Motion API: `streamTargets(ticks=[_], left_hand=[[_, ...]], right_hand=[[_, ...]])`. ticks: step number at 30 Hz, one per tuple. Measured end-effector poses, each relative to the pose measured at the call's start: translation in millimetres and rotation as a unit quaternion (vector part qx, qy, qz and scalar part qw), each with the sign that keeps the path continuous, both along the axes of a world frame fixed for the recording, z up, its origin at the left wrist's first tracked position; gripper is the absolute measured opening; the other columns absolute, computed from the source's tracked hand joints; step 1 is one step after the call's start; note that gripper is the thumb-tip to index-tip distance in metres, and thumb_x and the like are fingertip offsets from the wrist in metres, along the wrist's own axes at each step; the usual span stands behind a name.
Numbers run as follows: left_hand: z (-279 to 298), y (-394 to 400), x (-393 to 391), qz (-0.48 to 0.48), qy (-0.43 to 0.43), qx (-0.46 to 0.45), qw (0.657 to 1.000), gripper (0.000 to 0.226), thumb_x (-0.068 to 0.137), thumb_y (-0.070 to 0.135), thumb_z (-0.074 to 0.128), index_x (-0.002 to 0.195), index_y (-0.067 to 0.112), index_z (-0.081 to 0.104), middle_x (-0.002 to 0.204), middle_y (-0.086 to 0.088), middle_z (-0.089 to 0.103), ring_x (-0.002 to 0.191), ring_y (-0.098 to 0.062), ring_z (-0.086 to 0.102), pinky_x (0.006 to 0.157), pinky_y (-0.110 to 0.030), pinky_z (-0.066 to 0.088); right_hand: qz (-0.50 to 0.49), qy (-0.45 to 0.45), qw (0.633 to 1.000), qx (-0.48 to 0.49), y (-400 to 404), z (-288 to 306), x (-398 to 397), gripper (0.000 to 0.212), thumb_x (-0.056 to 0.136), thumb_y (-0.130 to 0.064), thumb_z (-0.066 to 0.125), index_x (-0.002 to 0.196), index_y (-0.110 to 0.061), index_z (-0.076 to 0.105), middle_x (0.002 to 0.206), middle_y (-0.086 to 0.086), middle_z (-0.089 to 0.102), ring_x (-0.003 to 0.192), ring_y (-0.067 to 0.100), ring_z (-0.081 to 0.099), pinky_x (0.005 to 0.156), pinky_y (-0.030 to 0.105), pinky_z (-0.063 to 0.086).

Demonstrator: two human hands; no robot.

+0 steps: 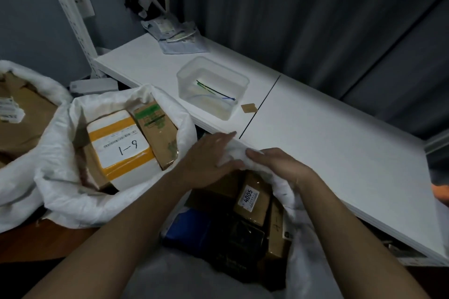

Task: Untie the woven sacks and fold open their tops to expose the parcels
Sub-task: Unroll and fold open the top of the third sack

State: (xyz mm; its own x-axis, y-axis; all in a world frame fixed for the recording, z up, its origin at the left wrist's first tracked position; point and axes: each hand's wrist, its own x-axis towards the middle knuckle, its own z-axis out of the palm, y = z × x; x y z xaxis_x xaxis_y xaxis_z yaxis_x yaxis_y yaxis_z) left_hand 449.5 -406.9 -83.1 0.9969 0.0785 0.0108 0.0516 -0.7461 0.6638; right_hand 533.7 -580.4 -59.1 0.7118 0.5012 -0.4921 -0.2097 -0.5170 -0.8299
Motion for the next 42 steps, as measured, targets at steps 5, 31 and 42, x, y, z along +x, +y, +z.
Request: streamTargets(ticks=[5,31,42], left_hand=[[-22,-13,30,-0.001,-0.013,-0.096,0.995,0.033,0.100,0.033,0.041,0.120,0.015,0.059,0.118,-0.009,0.062,0.109,-0.025,0.057,0.095,-0.036,0.043],[51,-54,110,-0.055,-0.027,0.154,0.986,0.044,0.095,0.053,0.036,0.105,0.014,0.054,0.100,-0.012,0.064,0.095,-0.030,0.059,0.070,-0.032,0.039],[70,-70,102,0.121,0.013,0.071,0.990,0.035,0.098,0.036,0.040,0.116,0.008,0.050,0.120,-0.019,0.055,0.114,-0.035,0.048,0.088,-0.039,0.039]], right_hand=[[0.109,-0.128,0.980,-0.104,-19,8,18,0.041,0.086,-0.040,0.068,0.120,-0.022,0.057,0.104,-0.002,0.064,0.092,0.013,0.061,0.080,0.027,0.050],[0.132,-0.190,0.941,-0.246,-95,74,49,0.041,0.077,-0.052,0.070,0.093,-0.015,0.065,0.090,0.001,0.065,0.078,0.014,0.061,0.061,0.025,0.044],[-0.081,-0.059,0.995,0.013,-86,120,28,0.026,0.095,-0.033,0.056,0.076,-0.017,0.062,0.080,0.005,0.064,0.077,0.022,0.060,0.064,0.028,0.048]])
